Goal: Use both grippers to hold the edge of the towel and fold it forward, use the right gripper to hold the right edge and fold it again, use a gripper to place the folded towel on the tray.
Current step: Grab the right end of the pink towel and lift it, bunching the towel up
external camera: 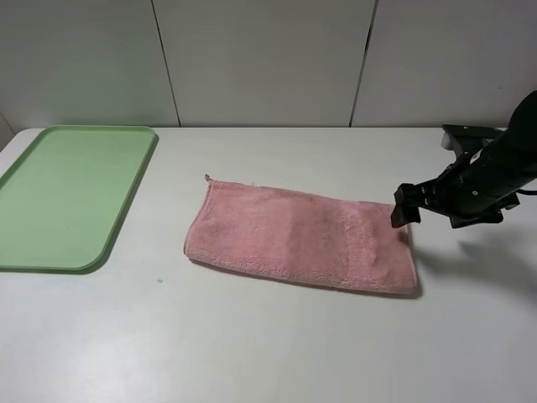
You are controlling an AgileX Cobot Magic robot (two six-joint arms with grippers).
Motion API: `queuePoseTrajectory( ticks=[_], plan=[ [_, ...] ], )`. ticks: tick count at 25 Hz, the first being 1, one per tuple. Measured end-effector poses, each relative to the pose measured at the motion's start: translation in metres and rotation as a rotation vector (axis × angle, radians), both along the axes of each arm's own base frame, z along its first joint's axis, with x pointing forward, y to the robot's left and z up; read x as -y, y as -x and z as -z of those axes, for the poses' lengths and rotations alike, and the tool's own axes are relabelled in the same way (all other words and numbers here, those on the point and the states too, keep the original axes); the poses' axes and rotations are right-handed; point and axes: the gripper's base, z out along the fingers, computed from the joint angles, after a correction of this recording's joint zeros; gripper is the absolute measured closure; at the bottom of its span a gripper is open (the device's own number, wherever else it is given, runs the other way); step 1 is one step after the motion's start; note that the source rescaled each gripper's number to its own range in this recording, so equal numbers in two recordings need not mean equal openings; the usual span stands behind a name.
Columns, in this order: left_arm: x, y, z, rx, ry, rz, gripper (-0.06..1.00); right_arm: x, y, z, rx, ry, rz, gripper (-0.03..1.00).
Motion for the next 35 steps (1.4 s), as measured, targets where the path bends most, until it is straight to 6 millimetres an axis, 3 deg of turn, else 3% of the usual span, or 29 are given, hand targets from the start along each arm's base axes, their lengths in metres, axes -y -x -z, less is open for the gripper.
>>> queuePoseTrajectory(
  ticks=[17, 27, 28, 31, 32, 35],
  plan=[
    [0.000, 0.000, 0.000, 0.000, 0.000, 0.000, 0.04, -0.030, -0.001, 0.040, -0.075, -0.031, -0.009, -0.03],
    [0.000, 0.000, 0.000, 0.000, -0.001, 0.000, 0.04, -0.032, -0.003, 0.044, -0.078, -0.036, -0.001, -0.03],
    [0.000, 0.000, 0.000, 0.000, -0.001, 0.000, 0.04, -0.032, -0.003, 0.044, -0.078, -0.035, -0.002, 0.00],
    [0.000, 0.000, 0.000, 0.000, -0.001, 0.000, 0.04, -0.032, -0.003, 0.045, -0.083, -0.035, -0.002, 0.23],
    [0.000, 0.000, 0.000, 0.000, -0.001, 0.000, 0.04, -0.033, -0.002, 0.046, -0.093, -0.038, 0.001, 0.41],
    [0.000, 0.000, 0.000, 0.000, -0.001, 0.000, 0.04, -0.033, -0.001, 0.047, -0.116, -0.047, 0.012, 0.64]
  ],
)
